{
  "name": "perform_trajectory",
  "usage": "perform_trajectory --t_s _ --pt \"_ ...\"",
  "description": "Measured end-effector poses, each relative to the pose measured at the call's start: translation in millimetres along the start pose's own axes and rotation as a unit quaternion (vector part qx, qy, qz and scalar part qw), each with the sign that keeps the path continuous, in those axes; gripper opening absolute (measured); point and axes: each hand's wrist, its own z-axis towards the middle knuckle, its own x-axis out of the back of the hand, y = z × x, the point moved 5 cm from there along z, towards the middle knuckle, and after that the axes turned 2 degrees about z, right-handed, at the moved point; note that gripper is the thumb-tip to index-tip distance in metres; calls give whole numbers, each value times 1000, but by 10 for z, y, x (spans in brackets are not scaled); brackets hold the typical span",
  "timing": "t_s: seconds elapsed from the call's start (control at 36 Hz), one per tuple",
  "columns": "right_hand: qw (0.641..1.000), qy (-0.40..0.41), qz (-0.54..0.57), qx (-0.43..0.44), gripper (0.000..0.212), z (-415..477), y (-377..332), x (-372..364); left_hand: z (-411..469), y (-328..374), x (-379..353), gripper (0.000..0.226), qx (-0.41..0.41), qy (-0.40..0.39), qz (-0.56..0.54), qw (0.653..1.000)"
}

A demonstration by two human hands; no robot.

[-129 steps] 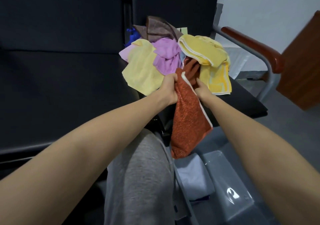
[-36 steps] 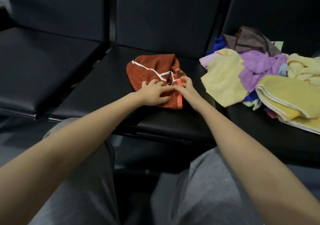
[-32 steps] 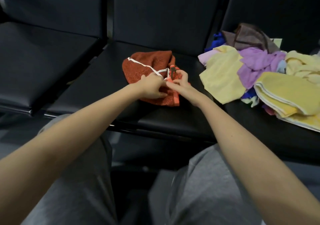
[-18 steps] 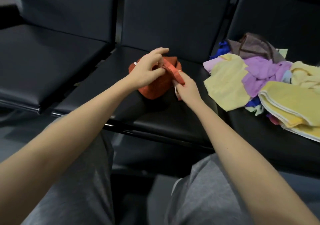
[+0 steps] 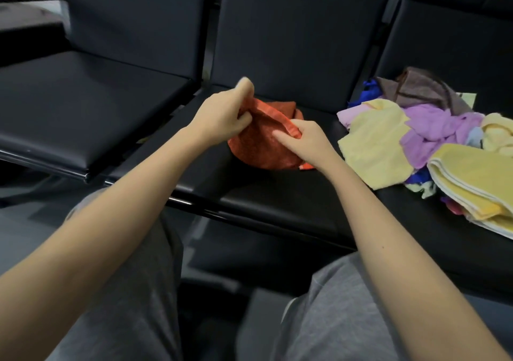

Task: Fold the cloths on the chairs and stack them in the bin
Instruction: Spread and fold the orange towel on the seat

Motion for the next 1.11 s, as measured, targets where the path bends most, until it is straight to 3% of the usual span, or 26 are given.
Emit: perform_trajectory --t_s 0.08,0.14,0.17,0.25,0.36,0.47,0.53,0.56,0.64,0.69,0.75,0.81,0.83,0.89,0.97,1.11 --pt "986 -156 -23 -45 17 -79 20 -88 -6 -51 -24 46 13 -19 2 1000" --pt "971 -206 -95 -73 34 -106 124 -137 -46 -1 -69 40 -48 -32 10 998" --pt "964 -208 -140 -86 32 -102 193 -151 -62 16 -92 35 -70 -34 7 997" --pt "965 -128 -199 -113 24 -43 303 -60 -62 37 -107 25 -64 -34 -12 997" --pt "991 -24 -24 -126 21 -20 253 158 -28 -25 -29 24 34 -34 -51 997" --pt "989 86 72 -101 24 -14 124 354 -57 60 -49 26 46 -109 -97 988" --pt "984 123 87 -95 20 -44 74 417 -75 59 -94 15 59 -176 -128 974" --pt "984 133 84 -89 17 -57 53 438 -96 40 -118 19 71 -222 -130 964" --pt "990 91 -92 -59 11 -68 57 471 -139 -52 -159 31 30 -288 35 957" --pt "965 5 -250 -80 33 -94 93 444 -115 -132 -172 23 11 -253 124 959" --pt "924 -77 -358 -108 53 -115 144 380 -96 -168 -171 4 11 -223 98 970" --pt "890 -117 -421 -133 54 -129 247 310 -90 -165 -180 12 22 -220 8 975" --pt "892 -105 -418 -140 41 -131 278 295 -94 -150 -177 17 36 -218 -30 975" --pt "930 -38 -342 -132 16 -106 310 327 -105 -115 -174 25 47 -212 -62 974" --pt "989 32 -113 -94 28 -62 289 387 -122 -66 -191 42 21 -215 -75 974" --pt "984 103 95 -111 23 -103 147 492 -123 -12 -213 32 5 -313 -44 949"
